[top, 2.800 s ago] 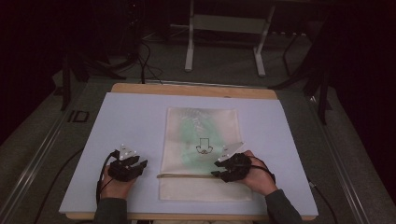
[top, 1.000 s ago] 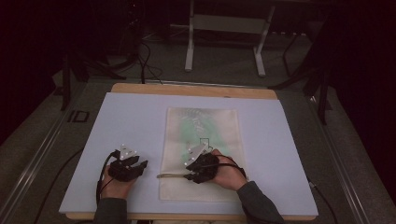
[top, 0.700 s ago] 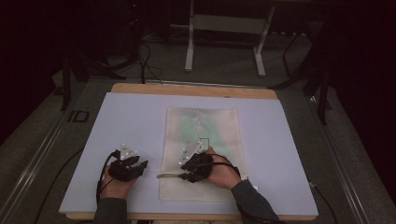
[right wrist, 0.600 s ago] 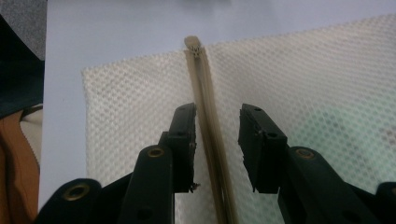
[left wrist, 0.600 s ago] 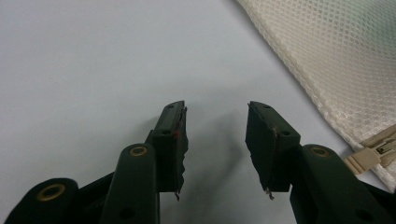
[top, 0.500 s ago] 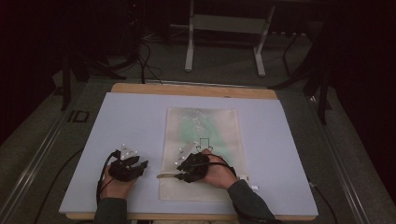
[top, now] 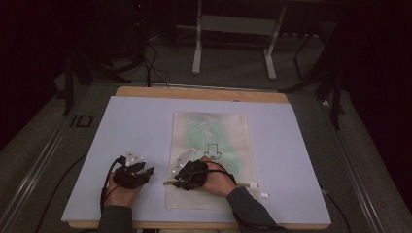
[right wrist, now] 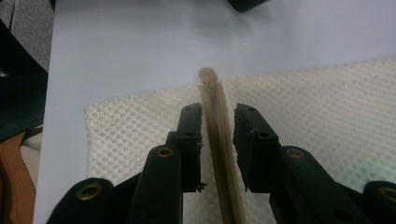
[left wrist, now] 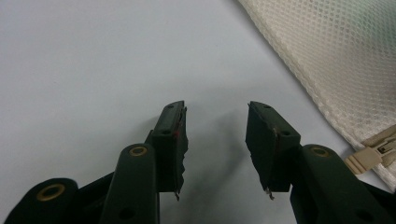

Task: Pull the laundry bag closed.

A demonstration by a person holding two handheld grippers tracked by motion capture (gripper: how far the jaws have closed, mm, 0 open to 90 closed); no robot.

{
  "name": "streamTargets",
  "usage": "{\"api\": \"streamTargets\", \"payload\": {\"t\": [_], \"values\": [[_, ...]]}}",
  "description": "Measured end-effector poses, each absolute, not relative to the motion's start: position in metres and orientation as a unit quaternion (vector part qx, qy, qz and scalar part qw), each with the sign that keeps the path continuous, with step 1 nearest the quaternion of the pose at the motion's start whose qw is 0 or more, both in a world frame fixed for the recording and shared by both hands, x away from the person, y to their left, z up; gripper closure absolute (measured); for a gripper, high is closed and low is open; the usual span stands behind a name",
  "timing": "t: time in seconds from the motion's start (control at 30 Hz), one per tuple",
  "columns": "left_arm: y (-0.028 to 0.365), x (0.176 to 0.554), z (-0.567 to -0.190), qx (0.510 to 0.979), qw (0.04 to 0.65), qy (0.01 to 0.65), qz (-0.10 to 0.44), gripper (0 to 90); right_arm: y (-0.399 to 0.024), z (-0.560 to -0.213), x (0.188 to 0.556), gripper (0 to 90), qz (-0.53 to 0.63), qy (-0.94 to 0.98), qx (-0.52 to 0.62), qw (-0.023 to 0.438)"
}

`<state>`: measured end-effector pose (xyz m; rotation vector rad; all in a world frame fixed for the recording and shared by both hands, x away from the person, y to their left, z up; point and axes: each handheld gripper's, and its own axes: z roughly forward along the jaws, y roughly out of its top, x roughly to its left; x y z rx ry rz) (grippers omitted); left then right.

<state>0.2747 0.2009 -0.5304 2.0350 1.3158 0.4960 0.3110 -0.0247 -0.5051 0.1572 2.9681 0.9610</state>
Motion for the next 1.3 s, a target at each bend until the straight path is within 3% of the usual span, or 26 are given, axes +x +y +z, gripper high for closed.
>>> {"api": "streamTargets", "payload": {"t": [1.3], "values": [[0.203, 0.274, -0.529, 0.773, 0.333, 0.505, 0.192, 56.8, 0.029, -0.516, 0.312, 79.0, 0.268, 0.963, 0.028, 0.015]]}}
